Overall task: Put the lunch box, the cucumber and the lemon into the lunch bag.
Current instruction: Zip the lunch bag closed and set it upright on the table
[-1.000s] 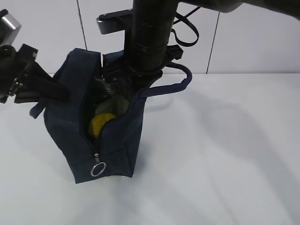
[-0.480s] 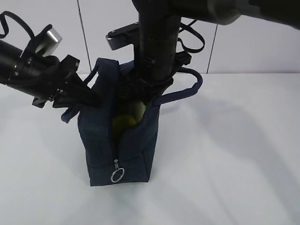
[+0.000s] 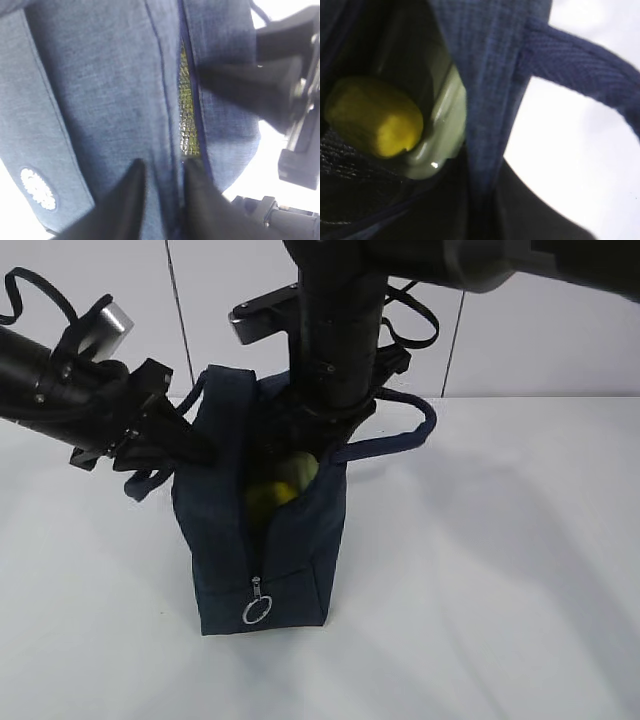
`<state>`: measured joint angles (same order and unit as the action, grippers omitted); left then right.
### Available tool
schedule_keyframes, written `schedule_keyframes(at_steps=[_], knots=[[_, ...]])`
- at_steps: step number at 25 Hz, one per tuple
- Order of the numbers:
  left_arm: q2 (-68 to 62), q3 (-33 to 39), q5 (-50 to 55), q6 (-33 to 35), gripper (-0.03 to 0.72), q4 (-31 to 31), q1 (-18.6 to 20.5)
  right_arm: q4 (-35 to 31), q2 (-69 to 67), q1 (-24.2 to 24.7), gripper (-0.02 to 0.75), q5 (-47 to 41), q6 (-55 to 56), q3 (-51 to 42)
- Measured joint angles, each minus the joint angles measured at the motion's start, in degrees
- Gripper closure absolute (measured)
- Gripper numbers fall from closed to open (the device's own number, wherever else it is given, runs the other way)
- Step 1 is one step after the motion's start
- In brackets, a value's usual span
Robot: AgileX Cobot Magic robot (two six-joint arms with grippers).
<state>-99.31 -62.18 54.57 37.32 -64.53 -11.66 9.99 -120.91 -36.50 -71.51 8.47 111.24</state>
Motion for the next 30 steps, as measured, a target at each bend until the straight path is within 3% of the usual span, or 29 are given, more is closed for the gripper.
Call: schedule_keyframes(at_steps=[6, 8, 17, 30], knots=[[0.00, 0.00, -0.72, 0.00, 0.485, -0.09, -0.04, 0.00, -0.34, 0.00, 0.402, 0.05, -1.77, 0.00], [0.00, 0.00, -0.72, 0.00, 0.437, -0.09, -0.04, -0.10, -0.34, 0.00, 0.361, 0.14, -2.04, 0.00], [0.23, 0.00, 0.39, 0.00, 0.216, -0.53, -0.04, -0.93, 1.12, 0.05, 0.338, 0.27, -2.92, 0.00], [1.65, -4.20, 12.23, 0.00, 0.200, -0.28, 4.63, -1.76, 9.74, 0.05, 0.338, 0.08, -5.63, 0.00]])
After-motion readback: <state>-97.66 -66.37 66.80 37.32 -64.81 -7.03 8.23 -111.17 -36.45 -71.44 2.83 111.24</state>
